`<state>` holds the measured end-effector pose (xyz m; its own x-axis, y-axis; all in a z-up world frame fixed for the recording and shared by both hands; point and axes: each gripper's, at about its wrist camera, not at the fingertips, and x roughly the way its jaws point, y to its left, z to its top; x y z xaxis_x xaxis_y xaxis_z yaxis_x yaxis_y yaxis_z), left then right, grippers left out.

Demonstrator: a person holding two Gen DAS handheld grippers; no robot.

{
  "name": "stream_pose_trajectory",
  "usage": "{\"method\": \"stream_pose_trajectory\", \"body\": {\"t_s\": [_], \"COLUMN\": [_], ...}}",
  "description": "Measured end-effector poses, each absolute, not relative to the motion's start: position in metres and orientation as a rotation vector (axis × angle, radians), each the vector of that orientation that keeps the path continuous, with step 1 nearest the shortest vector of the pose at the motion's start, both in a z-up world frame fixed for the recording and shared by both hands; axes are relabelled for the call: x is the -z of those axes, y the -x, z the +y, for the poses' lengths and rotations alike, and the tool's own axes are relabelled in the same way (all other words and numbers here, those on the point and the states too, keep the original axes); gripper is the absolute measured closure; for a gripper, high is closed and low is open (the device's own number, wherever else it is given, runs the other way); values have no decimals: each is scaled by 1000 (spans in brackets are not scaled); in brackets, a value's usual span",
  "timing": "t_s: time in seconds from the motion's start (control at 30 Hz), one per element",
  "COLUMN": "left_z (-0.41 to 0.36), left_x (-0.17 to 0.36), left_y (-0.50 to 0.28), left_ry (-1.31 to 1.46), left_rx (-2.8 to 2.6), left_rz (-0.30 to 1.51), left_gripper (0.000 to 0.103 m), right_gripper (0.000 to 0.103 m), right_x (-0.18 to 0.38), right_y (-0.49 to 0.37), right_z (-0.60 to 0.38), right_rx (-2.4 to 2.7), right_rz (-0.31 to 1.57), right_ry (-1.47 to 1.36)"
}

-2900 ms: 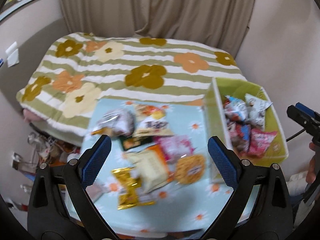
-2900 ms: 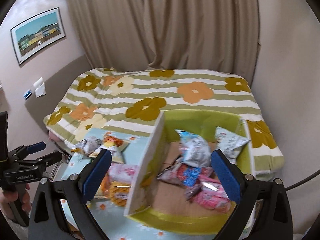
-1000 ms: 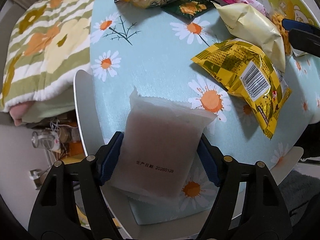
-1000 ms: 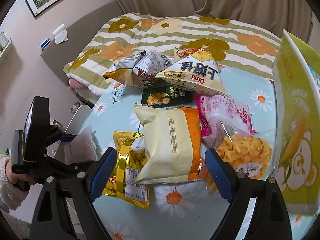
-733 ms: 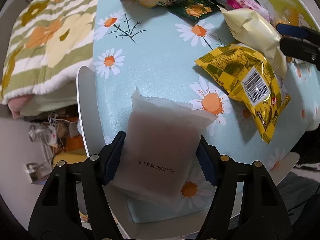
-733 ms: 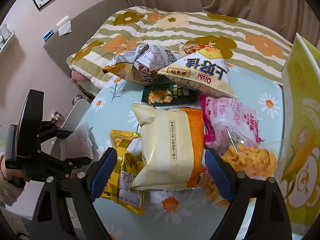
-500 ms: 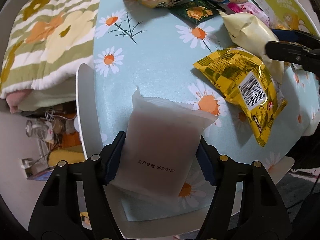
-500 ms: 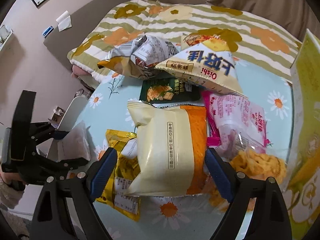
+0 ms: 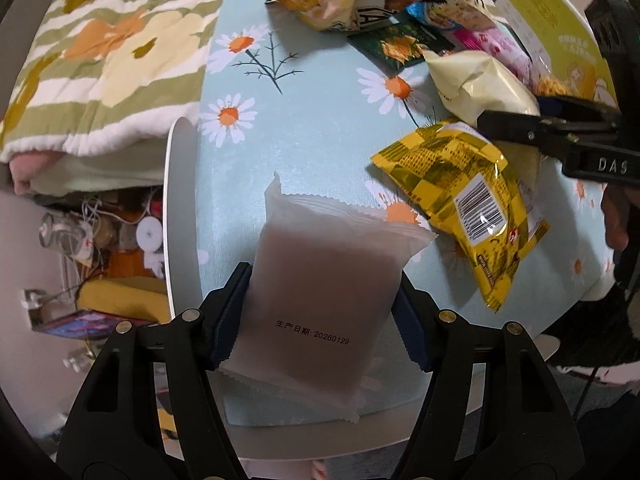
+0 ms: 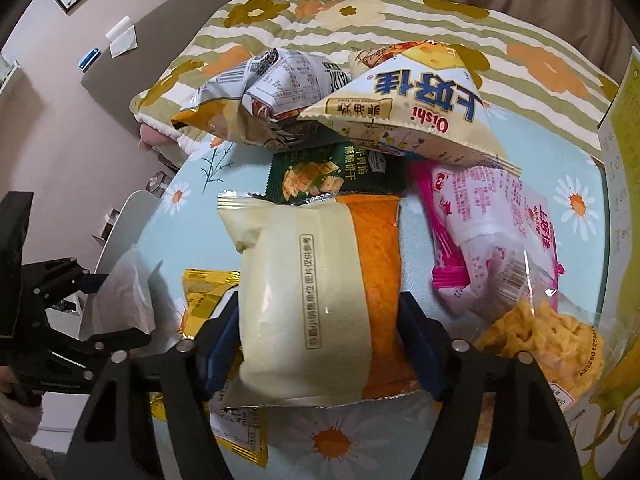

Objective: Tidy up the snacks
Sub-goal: 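Grasp the pale pink pouch with the left tool while the right tool grasps the cream-orange bag, then carry both bags over the yellow box and open both tools to drop them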

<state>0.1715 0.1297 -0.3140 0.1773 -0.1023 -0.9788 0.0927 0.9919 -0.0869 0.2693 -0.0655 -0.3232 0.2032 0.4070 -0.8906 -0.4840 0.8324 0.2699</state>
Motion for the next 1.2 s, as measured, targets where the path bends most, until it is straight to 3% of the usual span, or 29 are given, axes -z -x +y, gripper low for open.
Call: {"method": "stream_pose_trajectory", "body": {"t_s": [0.13,0.8,1.2], "left_z": [129,113,11], "left_x": [307,194,106], "left_y": [-168,-162,-201], "left_ry": [26,35,-41], "left_rx": [126,196,378], "left_rz": [1367,1150,976], "left_gripper": [39,40,39], "right_gripper": [42,42,42], "right_x": [317,205,116], "right_y": [-265,-207,-189], "right_z": [-69,-97,-210], "right_rx": [-613,-539,-313], "right_rz": [1216,1009,830], "right_ry": [51,-113,-207]}}
